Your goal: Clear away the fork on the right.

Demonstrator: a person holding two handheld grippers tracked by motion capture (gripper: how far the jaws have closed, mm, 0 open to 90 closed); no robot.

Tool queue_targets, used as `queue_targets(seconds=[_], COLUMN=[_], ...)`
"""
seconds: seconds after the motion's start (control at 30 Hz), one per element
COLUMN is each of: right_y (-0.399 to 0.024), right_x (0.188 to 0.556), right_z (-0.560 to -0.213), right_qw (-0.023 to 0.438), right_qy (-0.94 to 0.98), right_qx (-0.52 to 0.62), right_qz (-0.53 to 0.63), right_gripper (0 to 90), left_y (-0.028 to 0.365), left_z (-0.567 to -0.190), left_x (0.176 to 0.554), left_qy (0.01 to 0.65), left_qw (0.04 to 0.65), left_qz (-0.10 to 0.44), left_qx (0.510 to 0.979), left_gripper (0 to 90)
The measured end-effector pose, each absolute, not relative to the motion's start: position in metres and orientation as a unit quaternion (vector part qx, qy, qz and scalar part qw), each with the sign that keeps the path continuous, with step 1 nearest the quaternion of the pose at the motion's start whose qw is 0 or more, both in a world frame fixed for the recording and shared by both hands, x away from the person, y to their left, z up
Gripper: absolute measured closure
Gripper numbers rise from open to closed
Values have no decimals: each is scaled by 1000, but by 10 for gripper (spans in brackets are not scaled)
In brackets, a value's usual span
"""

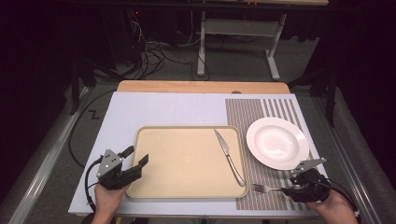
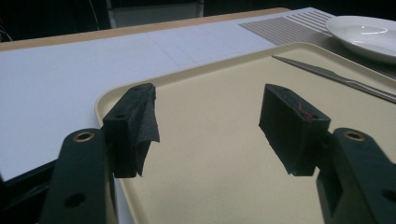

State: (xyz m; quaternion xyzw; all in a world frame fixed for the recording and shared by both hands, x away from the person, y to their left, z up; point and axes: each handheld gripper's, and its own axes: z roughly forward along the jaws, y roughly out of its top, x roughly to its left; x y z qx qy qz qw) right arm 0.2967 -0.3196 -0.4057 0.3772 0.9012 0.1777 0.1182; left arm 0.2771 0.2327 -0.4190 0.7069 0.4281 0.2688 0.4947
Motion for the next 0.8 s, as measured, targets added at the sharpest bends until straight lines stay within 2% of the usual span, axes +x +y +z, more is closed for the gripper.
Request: queue_targets(seconds=[0.27, 0.8], right_y=[-315, -318], right_x=[297, 306], right_z=[-412, -412], right_qw=[124, 101], right_qy=[913, 909], right_qx=[361, 370], right_qz=[145, 163], right_gripper=[515, 610], left_y=[233, 233], left_z=[-419, -420], left_x=[277, 278], left_qy=[428, 429], left_qw=[494, 492], left_qz=[269, 270], left_qx=[707, 708], left_gripper=[369, 370])
